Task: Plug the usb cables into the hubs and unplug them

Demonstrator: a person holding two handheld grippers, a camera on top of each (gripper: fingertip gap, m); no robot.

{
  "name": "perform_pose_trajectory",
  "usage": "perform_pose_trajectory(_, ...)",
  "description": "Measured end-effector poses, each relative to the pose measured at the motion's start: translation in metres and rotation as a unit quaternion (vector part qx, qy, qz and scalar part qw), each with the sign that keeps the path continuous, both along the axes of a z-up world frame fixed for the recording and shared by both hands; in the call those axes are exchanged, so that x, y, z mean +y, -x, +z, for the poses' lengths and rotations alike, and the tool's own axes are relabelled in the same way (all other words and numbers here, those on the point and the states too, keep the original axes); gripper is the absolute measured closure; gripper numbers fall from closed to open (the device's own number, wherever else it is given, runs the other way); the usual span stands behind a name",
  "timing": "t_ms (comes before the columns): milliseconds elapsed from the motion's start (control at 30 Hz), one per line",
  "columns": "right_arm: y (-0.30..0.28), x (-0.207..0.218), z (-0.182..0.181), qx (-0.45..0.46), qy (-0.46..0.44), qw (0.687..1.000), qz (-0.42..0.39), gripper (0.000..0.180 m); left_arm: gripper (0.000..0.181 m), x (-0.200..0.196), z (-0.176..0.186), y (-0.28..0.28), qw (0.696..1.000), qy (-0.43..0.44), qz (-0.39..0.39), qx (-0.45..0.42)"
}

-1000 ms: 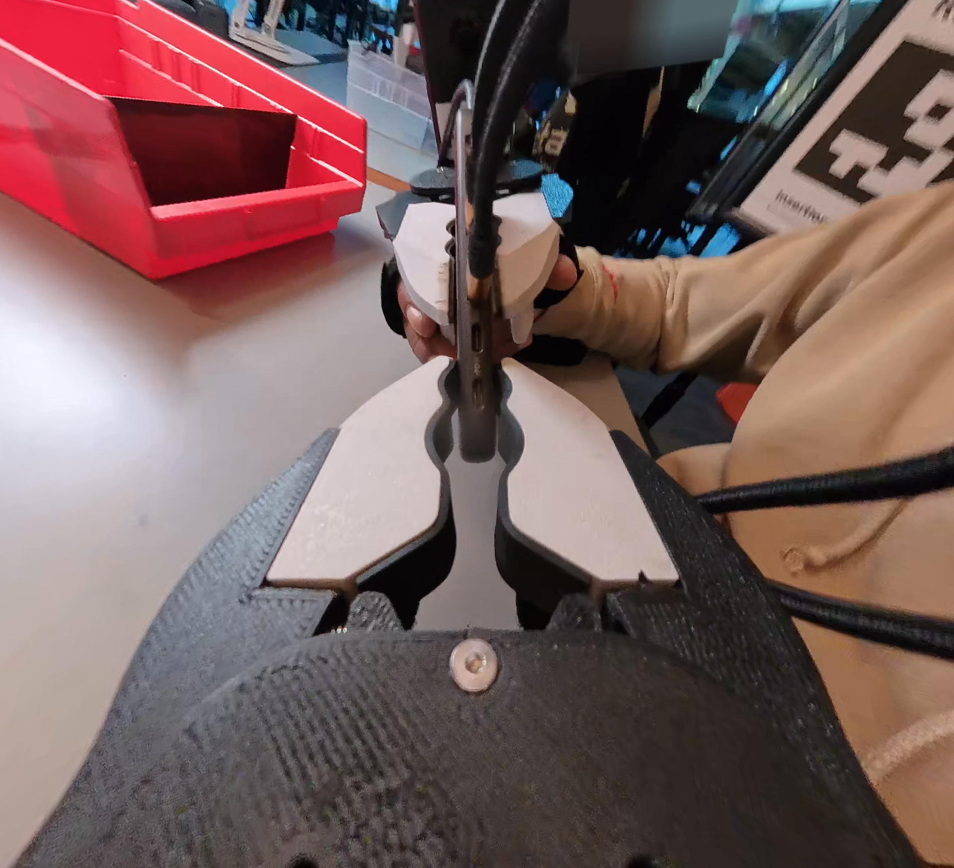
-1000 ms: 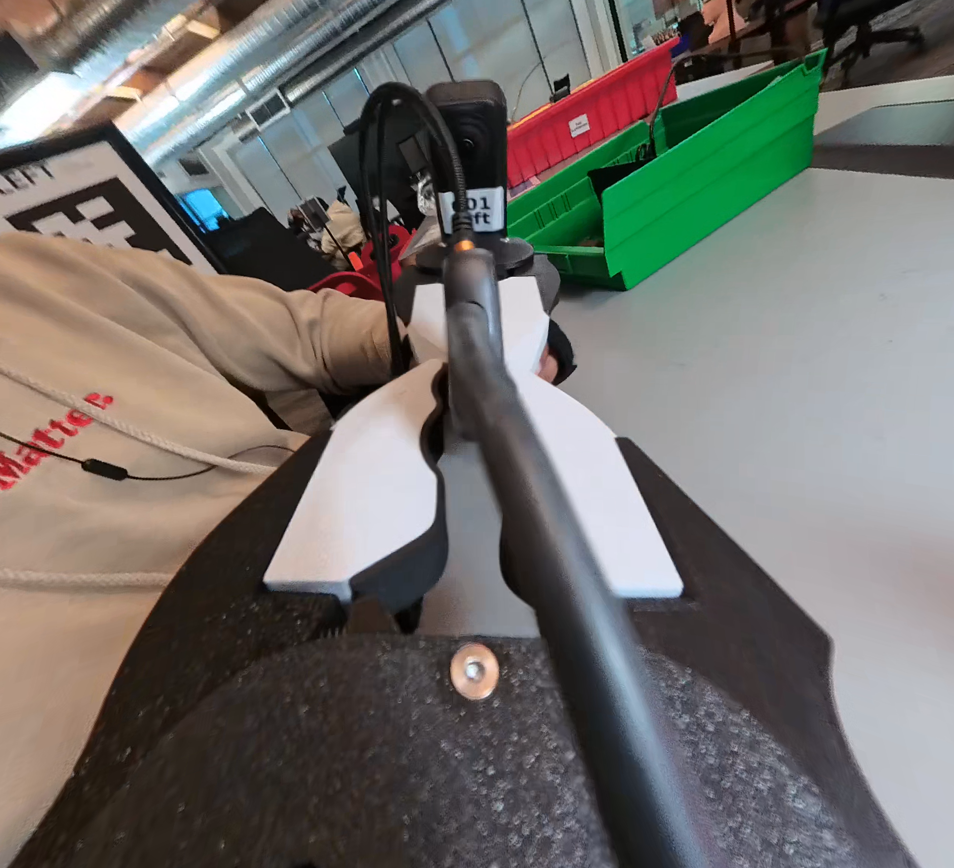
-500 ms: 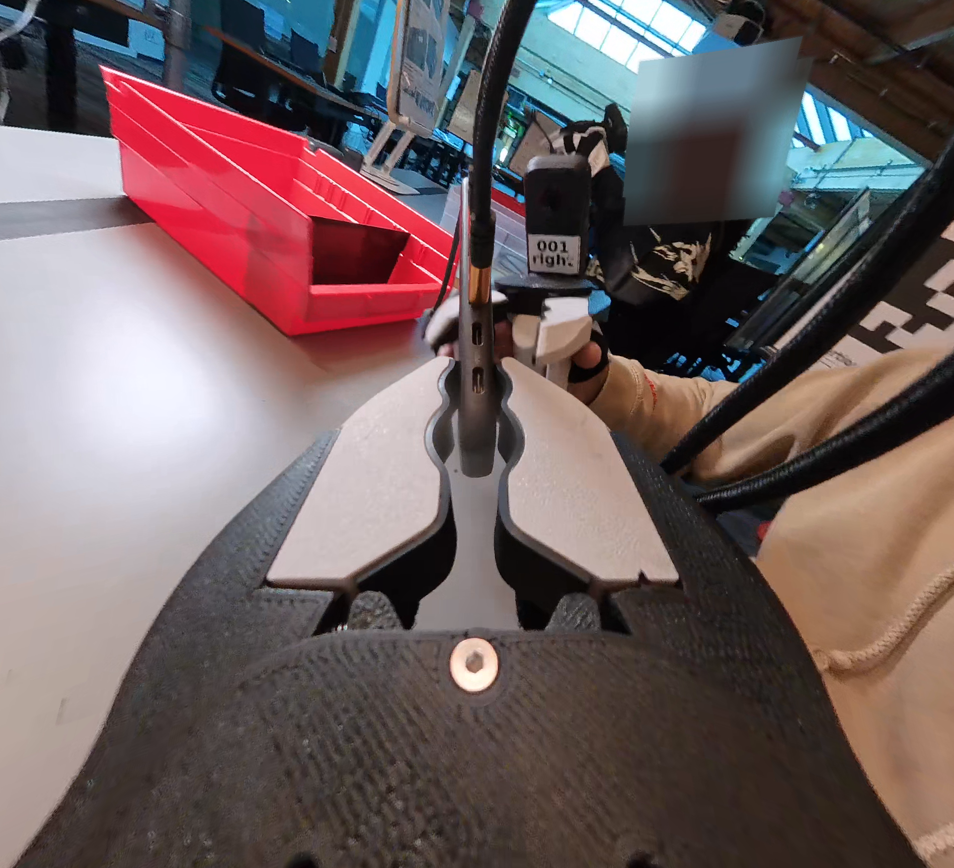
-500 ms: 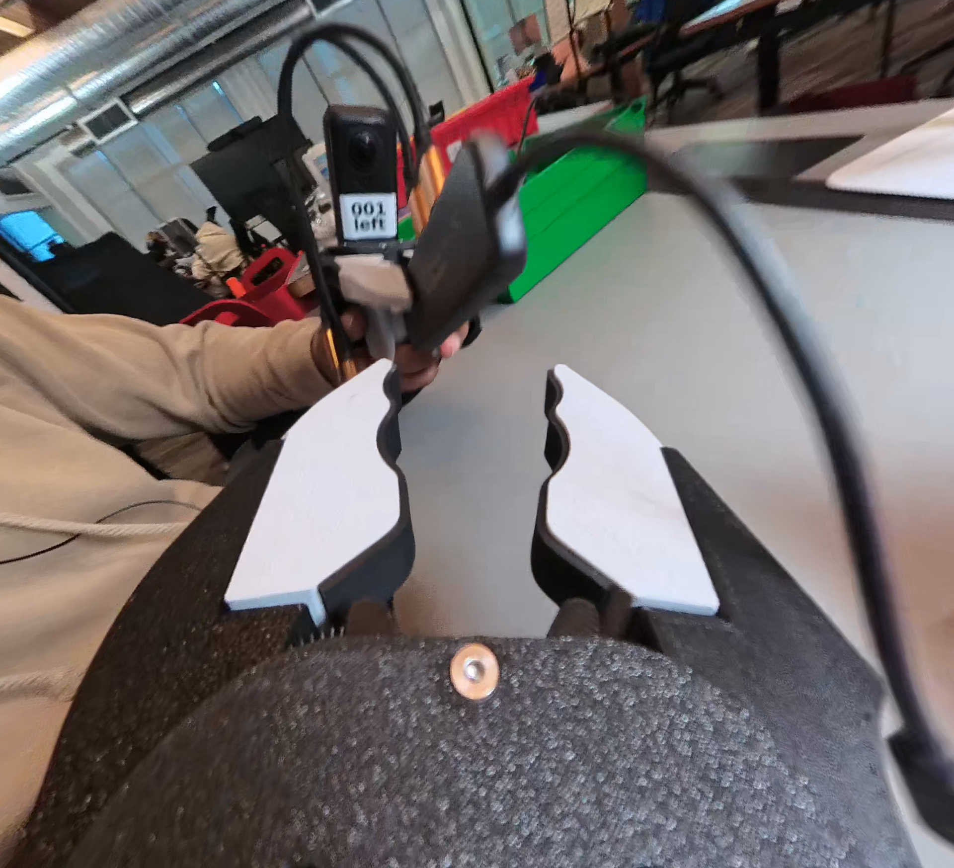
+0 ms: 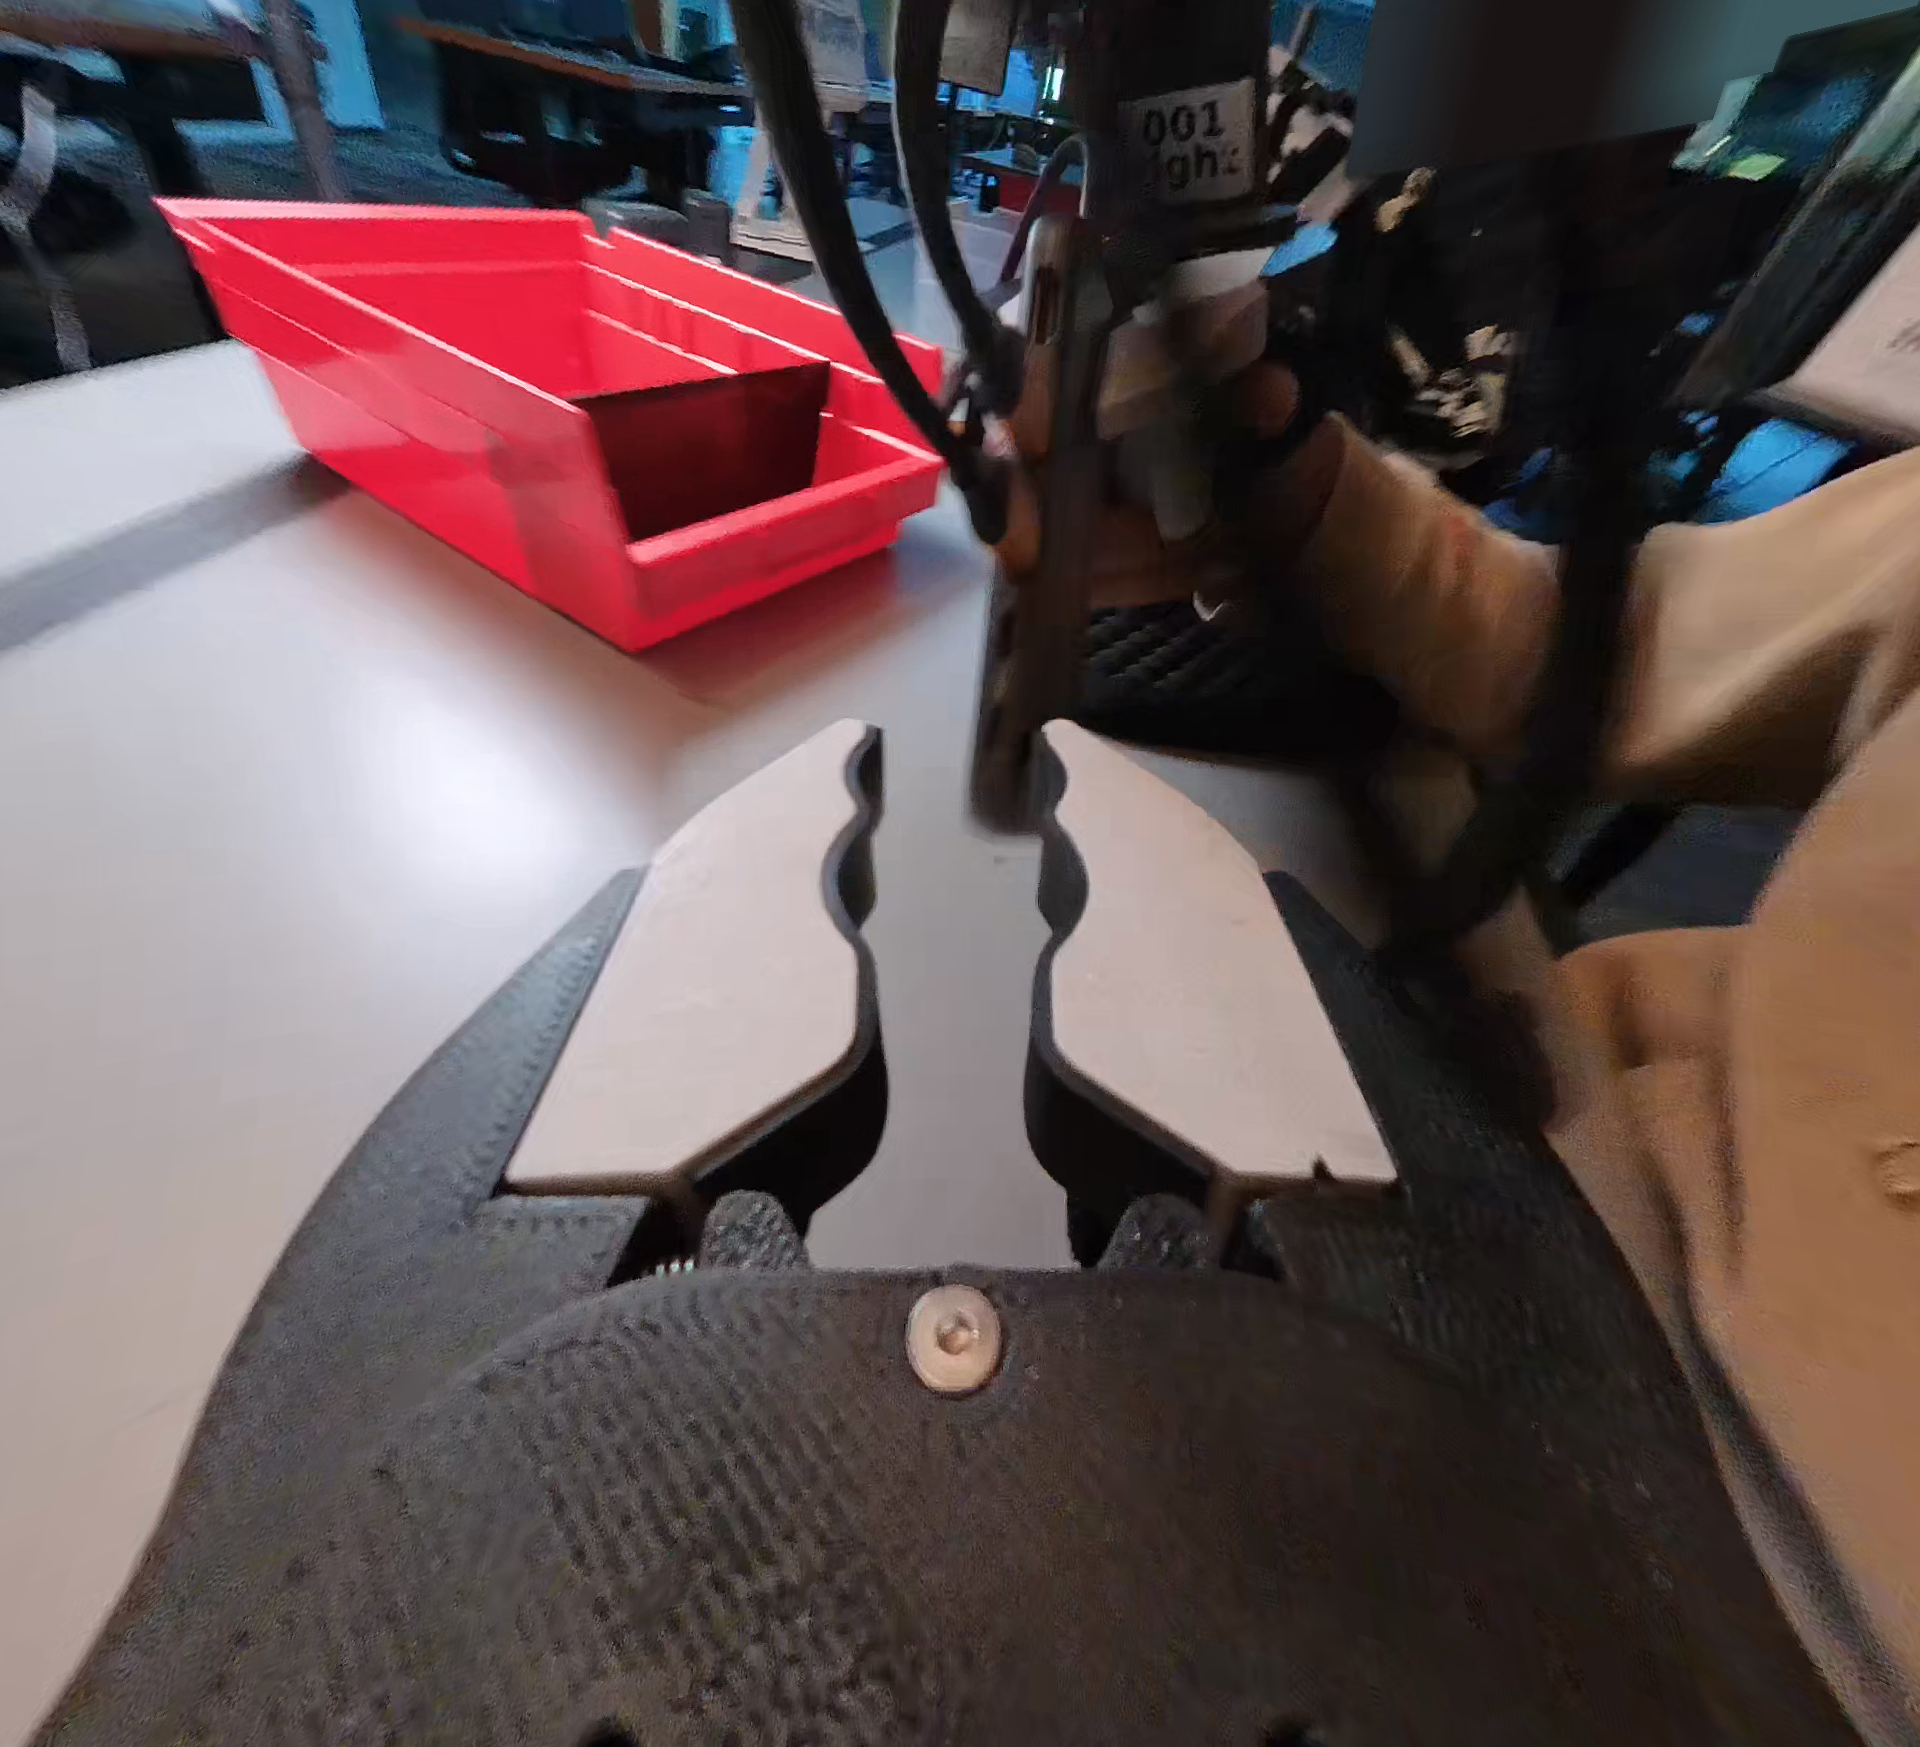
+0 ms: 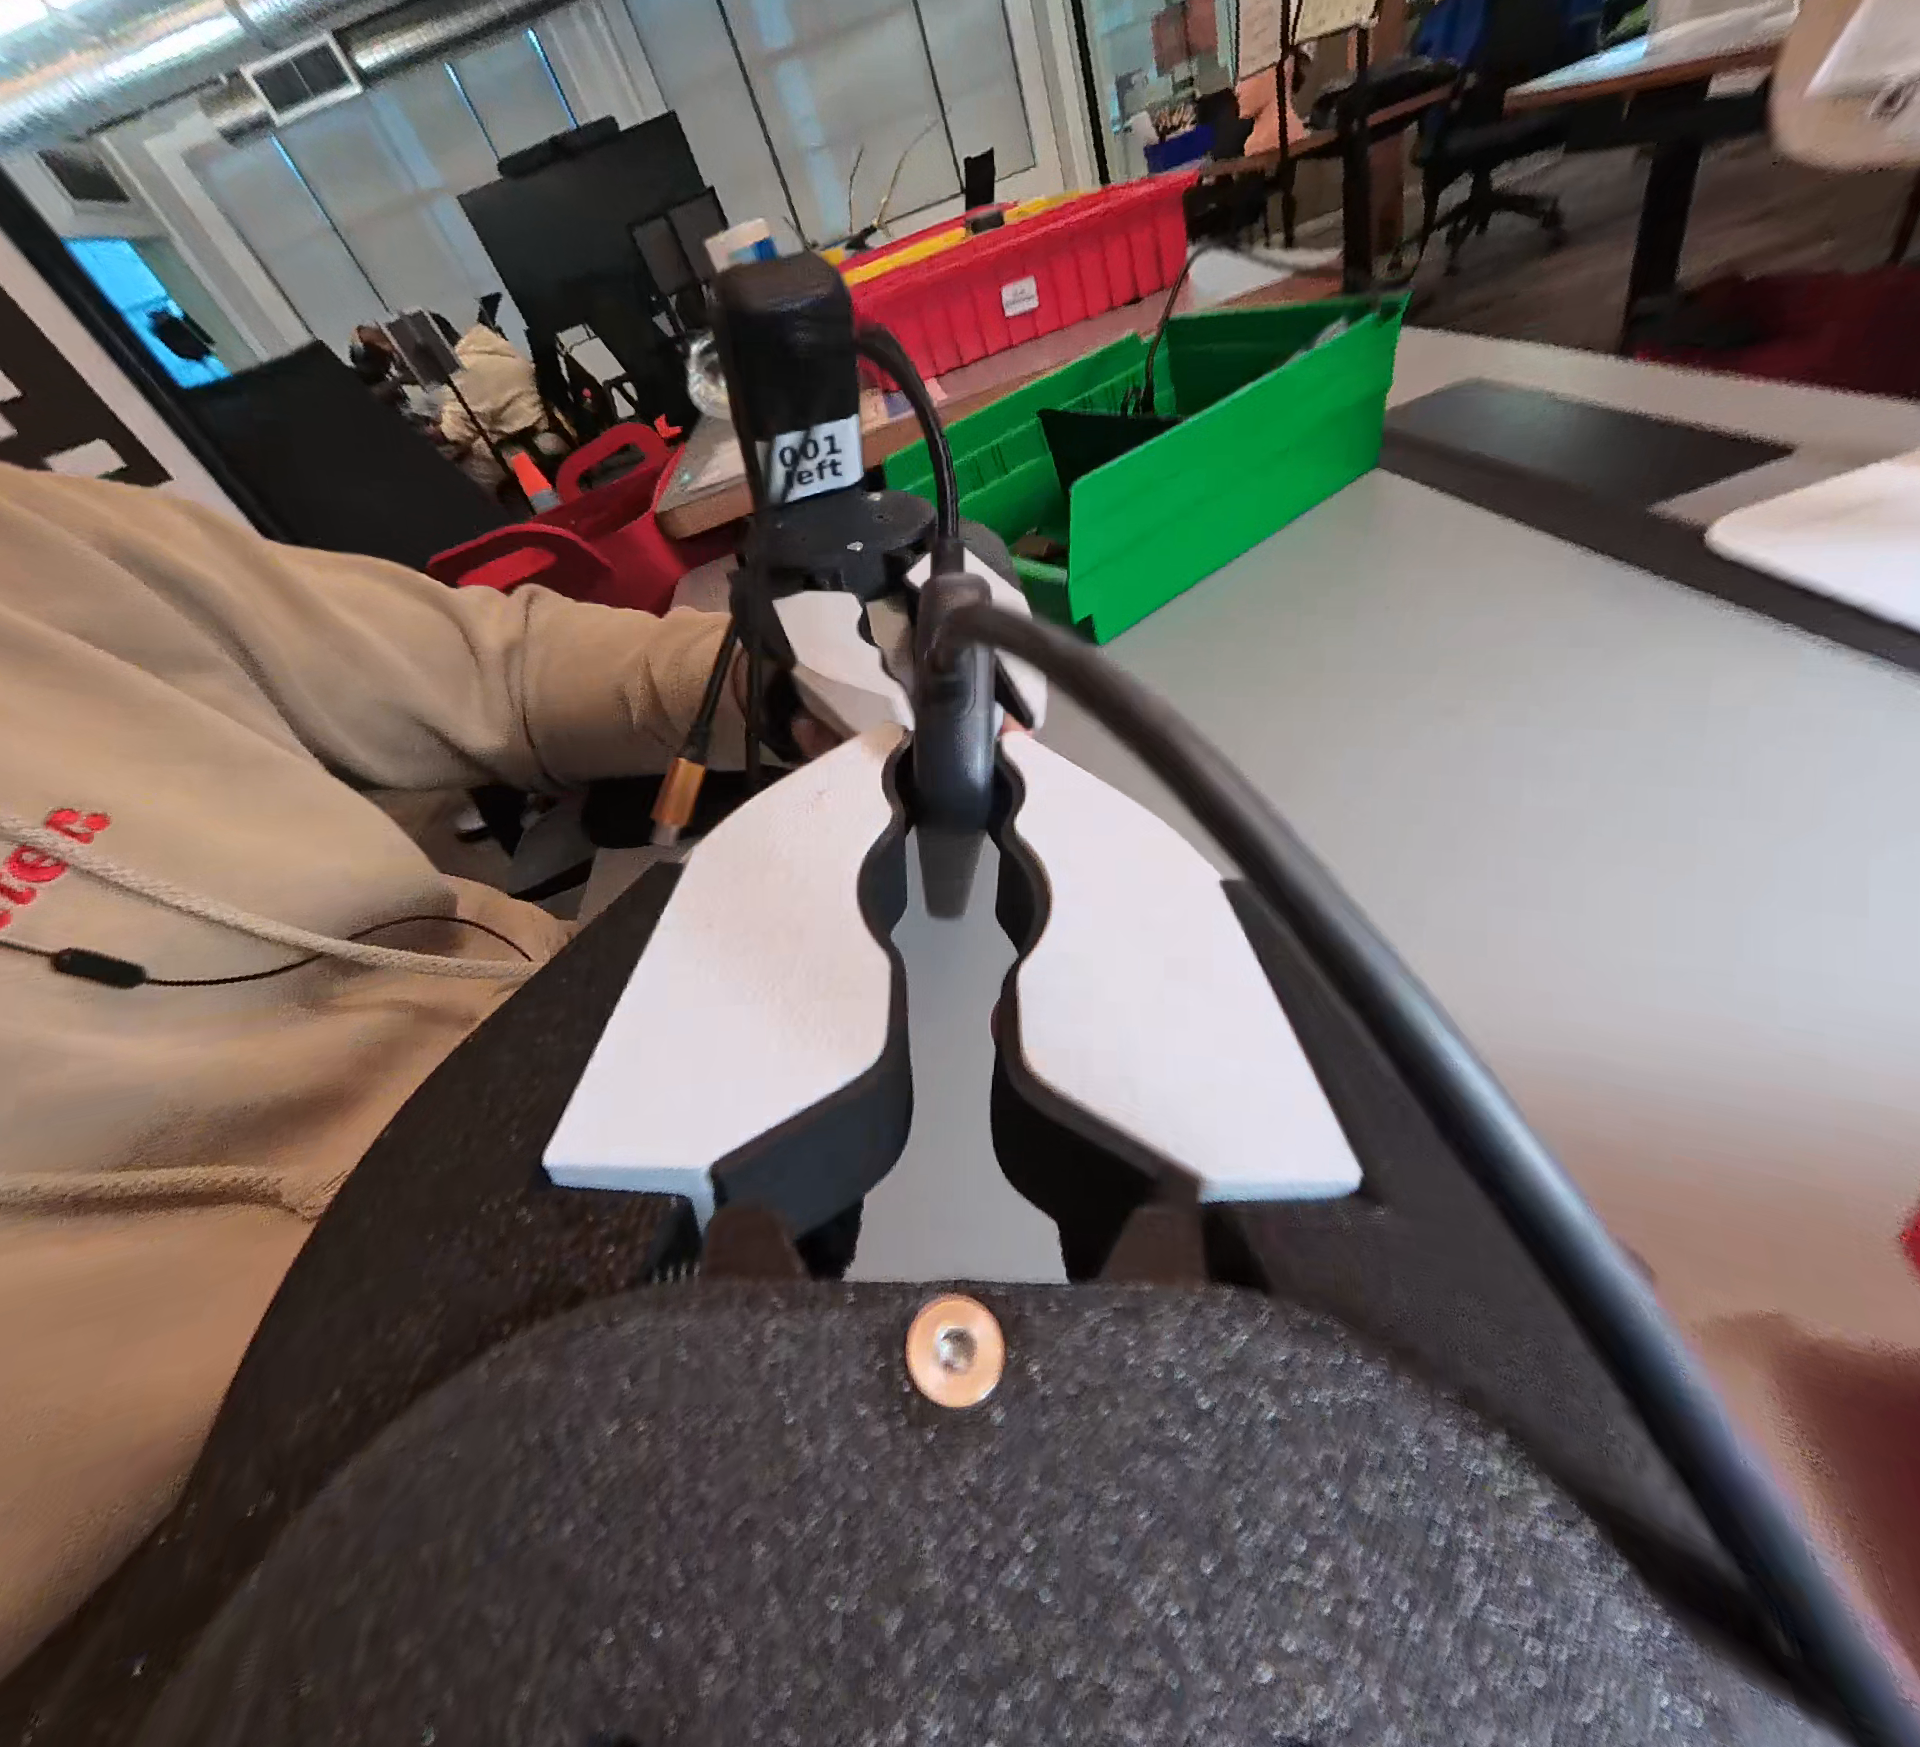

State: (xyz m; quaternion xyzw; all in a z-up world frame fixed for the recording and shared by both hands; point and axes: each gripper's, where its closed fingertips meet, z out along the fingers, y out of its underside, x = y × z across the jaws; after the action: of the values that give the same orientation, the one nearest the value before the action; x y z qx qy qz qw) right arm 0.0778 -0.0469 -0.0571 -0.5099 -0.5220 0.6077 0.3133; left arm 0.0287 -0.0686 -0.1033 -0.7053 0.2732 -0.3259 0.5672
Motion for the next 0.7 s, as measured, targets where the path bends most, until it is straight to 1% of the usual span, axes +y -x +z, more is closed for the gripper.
perform_pose_trajectory(67, -0.014, 0.006, 0.022, 0.017, -0.019, 1.000, -0.004, 0.168, 0.152, 0.007, 0.005, 0.022, 0.996, -0.040, 0.051, 0.058)
perform_pose_trajectory(133, -0.027, 0.016, 0.039, 0.016, -0.046, 0.999, -0.023, 0.168, 0.151, 0.013, 0.012, 0.045, 0.989, -0.069, 0.094, 0.095)
perform_pose_trajectory(200, -0.040, 0.029, 0.054, 0.010, -0.082, 0.995, -0.054, 0.168, 0.149, 0.016, 0.021, 0.065, 0.983, -0.080, 0.127, 0.103)
perform_pose_trajectory(267, -0.051, 0.047, 0.069, 0.001, -0.108, 0.990, -0.086, 0.168, 0.149, 0.015, 0.030, 0.077, 0.982, -0.084, 0.144, 0.086)
perform_pose_trajectory(400, -0.070, 0.096, 0.094, -0.031, -0.152, 0.974, -0.167, 0.168, 0.149, 0.004, 0.037, 0.085, 0.986, -0.078, 0.142, 0.045)
perform_pose_trajectory(500, -0.083, 0.139, 0.106, -0.055, -0.160, 0.960, -0.222, 0.167, 0.149, -0.003, 0.028, 0.084, 0.986, -0.077, 0.137, 0.052)
perform_pose_trajectory(600, -0.092, 0.182, 0.112, -0.068, -0.167, 0.944, -0.275, 0.167, 0.149, -0.006, 0.022, 0.083, 0.987, -0.072, 0.132, 0.057)
perform_pose_trajectory(700, -0.097, 0.225, 0.107, -0.090, -0.175, 0.924, -0.326, 0.168, 0.149, -0.007, 0.024, 0.082, 0.989, -0.069, 0.126, 0.047)
